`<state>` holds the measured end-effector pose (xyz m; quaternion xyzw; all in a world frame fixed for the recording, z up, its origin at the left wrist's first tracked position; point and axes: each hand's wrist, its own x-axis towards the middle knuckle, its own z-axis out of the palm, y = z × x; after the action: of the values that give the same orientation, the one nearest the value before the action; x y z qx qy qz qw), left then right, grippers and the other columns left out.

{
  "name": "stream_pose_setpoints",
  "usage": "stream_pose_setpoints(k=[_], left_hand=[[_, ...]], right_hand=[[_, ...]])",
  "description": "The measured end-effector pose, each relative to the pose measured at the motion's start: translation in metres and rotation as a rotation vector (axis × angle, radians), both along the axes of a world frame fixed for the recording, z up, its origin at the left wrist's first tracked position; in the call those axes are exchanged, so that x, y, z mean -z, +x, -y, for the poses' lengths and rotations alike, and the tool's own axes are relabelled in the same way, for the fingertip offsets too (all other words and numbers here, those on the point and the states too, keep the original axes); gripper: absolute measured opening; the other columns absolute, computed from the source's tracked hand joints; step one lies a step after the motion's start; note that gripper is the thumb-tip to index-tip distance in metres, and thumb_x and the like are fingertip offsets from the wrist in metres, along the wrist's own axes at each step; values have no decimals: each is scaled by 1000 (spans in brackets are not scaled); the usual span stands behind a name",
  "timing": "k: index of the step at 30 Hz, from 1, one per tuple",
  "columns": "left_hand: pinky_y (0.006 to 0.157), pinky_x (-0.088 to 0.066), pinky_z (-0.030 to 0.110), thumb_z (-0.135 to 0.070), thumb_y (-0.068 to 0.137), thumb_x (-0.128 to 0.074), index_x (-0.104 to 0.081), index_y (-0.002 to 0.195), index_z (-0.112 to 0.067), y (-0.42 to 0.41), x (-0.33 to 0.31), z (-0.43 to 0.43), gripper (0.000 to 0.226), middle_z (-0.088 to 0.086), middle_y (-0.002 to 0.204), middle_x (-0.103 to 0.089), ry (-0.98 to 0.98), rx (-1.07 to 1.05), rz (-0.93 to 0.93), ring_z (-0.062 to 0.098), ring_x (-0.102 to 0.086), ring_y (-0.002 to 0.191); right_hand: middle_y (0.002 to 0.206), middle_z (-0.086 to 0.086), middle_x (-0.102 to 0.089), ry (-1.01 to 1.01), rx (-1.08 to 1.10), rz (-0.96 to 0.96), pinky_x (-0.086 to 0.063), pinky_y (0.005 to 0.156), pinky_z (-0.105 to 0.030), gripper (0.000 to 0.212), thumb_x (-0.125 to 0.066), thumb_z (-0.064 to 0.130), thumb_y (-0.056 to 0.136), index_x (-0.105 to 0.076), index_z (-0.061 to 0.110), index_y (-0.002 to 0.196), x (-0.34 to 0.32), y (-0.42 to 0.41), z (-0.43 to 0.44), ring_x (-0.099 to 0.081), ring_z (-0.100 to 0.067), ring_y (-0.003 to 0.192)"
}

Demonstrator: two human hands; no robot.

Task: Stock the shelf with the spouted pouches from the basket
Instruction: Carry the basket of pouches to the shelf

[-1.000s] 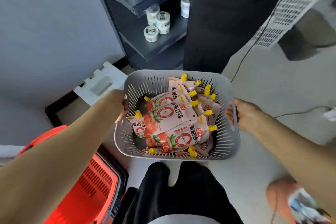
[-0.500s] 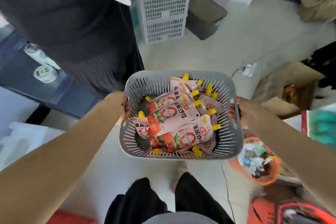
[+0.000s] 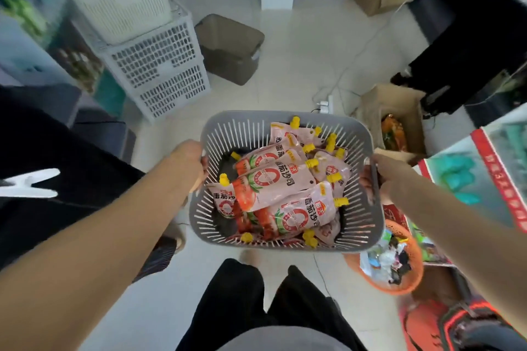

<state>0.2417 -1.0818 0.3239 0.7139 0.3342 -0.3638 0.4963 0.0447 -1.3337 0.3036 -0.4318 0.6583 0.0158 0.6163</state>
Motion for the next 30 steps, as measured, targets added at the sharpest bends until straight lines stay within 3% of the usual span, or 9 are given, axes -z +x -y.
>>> stream_pose_setpoints(k=[6,10,15,18,21,27,30], left_hand=[[47,-24,23,-19,91,-39,-38,59,-14,69,0,72,32,1,41,-40,6,63,32,14,-31,35],[50,-29,20,-22,93,-39,-42,69,-15,108,1,120,26,1,58,-42,26,87,29,12,-34,46],[49,-28,22,-23,92,-41,-40,63,-14,151,5,183,31,1,59,-39,37,69,23,13,-31,47],[53,-28,24,-24,90,-42,-41,59,-16,176,7,216,32,0,59,-39,58,124,9,15,-31,48],[61,-34,24,-28,90,-43,-43,59,-17,200,7,248,32,-2,59,-41,41,85,-14,14,-34,50],[65,-36,22,-26,91,-46,-45,62,-17,262,4,310,30,-1,63,-43,-17,55,-32,14,-38,55],[62,-34,24,-20,90,-44,-41,59,-16,299,6,339,32,1,61,-40,4,106,-18,15,-34,53]], right_hand=[[63,-2,-43,54,163,16,-25,48,-23,33,-39,34,96,-44,16,69,10,40,44,-37,-14,50],[63,-3,-46,58,184,0,-30,50,-23,34,-38,34,97,-46,15,70,11,72,82,-40,-14,51],[62,-2,-43,75,158,13,-26,51,-22,38,-35,34,99,-44,15,67,12,117,147,-36,-13,51],[61,-2,-41,54,111,33,-23,45,-23,35,-33,33,99,-43,15,70,14,145,189,-34,-15,49],[62,0,-41,66,117,61,-24,33,-13,33,-35,33,99,-43,16,72,14,175,230,-34,-12,50],[59,2,-40,94,142,82,-25,35,-14,42,-30,48,96,-45,19,71,10,232,299,-34,-12,49],[61,1,-43,92,151,39,-29,44,-23,40,-32,44,97,-46,18,69,9,268,325,-37,-13,51]])
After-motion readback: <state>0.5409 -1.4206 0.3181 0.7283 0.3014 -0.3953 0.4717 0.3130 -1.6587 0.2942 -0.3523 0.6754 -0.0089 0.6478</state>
